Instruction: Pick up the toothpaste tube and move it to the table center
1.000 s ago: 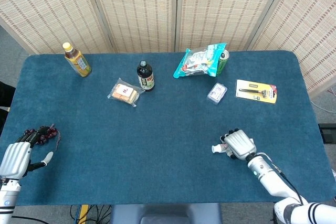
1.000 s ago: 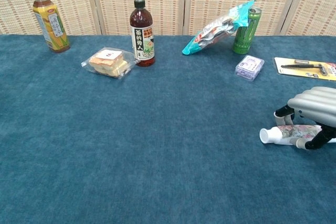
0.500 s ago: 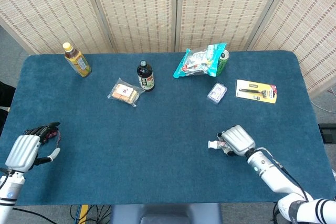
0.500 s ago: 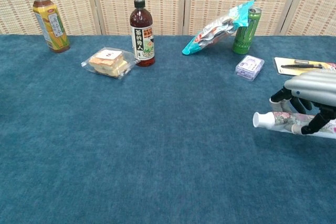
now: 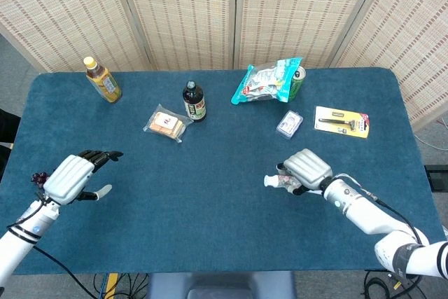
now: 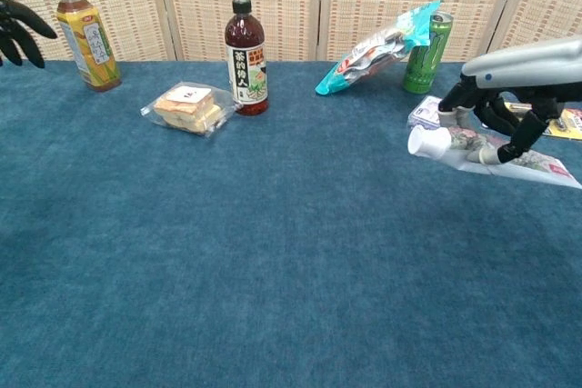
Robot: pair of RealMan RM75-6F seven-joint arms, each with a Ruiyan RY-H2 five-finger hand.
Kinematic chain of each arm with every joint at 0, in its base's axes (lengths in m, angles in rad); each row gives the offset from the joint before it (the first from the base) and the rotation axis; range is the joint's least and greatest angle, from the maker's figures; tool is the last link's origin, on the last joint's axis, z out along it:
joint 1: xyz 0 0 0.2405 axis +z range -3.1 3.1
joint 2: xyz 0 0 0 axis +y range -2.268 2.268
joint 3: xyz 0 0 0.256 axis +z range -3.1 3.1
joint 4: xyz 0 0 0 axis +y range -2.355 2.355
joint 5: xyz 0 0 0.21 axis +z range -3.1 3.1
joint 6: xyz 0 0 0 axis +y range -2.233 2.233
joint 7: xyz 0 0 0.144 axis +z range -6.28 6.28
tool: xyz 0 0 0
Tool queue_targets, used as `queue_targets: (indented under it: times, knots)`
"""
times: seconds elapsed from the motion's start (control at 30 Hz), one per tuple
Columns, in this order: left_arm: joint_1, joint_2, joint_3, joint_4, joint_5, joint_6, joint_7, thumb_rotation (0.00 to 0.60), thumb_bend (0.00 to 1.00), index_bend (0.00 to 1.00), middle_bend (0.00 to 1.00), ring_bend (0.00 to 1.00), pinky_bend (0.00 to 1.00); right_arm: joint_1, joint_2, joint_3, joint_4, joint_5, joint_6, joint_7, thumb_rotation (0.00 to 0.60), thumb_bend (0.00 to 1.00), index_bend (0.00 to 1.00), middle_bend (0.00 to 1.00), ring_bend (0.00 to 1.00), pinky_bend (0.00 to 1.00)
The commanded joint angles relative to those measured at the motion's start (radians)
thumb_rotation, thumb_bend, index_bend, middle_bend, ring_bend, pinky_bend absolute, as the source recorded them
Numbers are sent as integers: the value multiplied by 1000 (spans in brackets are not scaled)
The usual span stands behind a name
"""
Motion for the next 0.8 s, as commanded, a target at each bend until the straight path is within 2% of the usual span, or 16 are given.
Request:
queue_targets:
  times: [0.03, 0.23, 0.4, 0.8]
  knots:
    - [-58, 4, -1, 4, 48, -36, -36, 600, 269, 159, 318, 302, 298, 84, 46, 27, -28, 57, -95, 9, 600, 1000, 867, 769, 665, 610]
    - [-140, -13, 14, 10, 103, -78, -99, 600, 270, 153, 353, 339, 356, 186, 56, 38, -31, 140, -178, -3, 600, 1000, 882, 780, 677, 617]
    - [-202, -40, 20, 19, 134, -99, -119, 600, 269, 149, 381, 363, 386, 255, 39, 26, -14, 190, -209, -16, 600, 1000, 886, 783, 679, 618]
    - [-338, -99, 37, -12, 180, -168, -124, 600, 269, 130, 405, 378, 401, 371, -33, -30, 28, 294, -199, -44, 600, 1000, 893, 790, 687, 618]
